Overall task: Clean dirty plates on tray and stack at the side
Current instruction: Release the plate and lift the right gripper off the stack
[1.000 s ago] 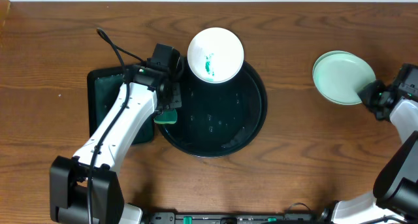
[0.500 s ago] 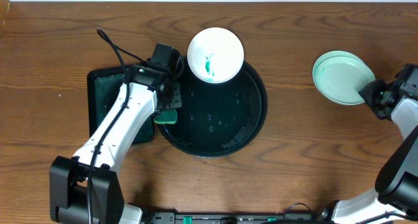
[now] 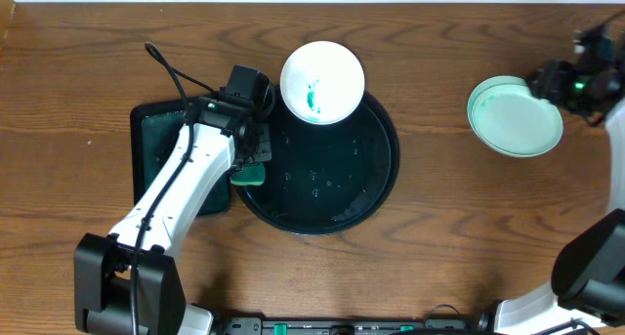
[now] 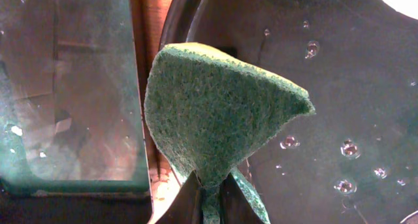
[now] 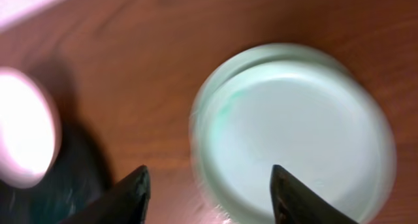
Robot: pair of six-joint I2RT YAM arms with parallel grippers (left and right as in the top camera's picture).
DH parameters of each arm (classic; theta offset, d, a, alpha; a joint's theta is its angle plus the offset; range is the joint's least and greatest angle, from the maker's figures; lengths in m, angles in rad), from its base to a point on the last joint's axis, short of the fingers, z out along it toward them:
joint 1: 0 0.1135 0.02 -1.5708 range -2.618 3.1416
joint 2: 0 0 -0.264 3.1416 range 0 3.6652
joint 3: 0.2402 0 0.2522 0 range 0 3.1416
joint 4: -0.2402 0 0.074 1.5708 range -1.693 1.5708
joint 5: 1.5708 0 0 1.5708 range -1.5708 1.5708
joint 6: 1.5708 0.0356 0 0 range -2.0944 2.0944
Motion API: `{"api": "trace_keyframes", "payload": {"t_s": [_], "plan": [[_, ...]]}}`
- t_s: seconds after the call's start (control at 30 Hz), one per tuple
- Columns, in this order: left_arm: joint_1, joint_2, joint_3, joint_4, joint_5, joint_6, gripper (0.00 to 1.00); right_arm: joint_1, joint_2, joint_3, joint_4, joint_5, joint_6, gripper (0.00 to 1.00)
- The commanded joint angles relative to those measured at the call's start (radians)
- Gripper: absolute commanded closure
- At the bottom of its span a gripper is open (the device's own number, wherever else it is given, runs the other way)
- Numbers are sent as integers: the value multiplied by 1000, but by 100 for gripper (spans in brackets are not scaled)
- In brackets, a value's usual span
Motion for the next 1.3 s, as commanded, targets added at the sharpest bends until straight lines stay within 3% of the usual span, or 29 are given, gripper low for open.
{"api": "trace_keyframes", "payload": {"t_s": [0.0,0.07,0.3,0.63,1.0,1.1,1.27], "plan": [[3,8,23,-3,-5,6,93,60,2,-4,-74,69,-4,62],[3,8,23,-3,-5,6,93,72,7,-21,-96,139,95,82],[3,8,23,-3,-5,6,92,71,63,-69,-81,259,245,98],[3,7,23,-11,-5,6,92,65,282,-69,2,290,298,99],[3,7,23,-18,-5,6,93,68,297,-69,19,277,301,94],[3,8,23,-18,-5,6,93,79,282,-51,16,161,196,96],[3,7,23,-18,-5,6,93,159,154,2,8,54,46,83]]}}
